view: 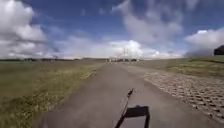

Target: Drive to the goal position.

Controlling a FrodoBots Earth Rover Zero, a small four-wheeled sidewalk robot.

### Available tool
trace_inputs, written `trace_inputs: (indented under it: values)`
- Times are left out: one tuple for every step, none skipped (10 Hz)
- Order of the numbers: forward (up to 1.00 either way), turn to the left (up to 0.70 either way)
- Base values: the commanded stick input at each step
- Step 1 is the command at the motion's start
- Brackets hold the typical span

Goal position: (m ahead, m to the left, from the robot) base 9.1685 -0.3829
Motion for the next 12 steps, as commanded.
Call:
trace_inputs:
  values:
    - [0.85, 0.00]
    - [0.85, 0.00]
    - [0.85, 0.00]
    - [0.85, 0.00]
    - [0.85, 0.00]
    - [0.85, 0.00]
    - [0.85, 0.00]
    - [0.85, 0.00]
    - [0.85, 0.00]
    - [0.85, 0.00]
    - [0.85, 0.00]
    - [0.85, 0.00]
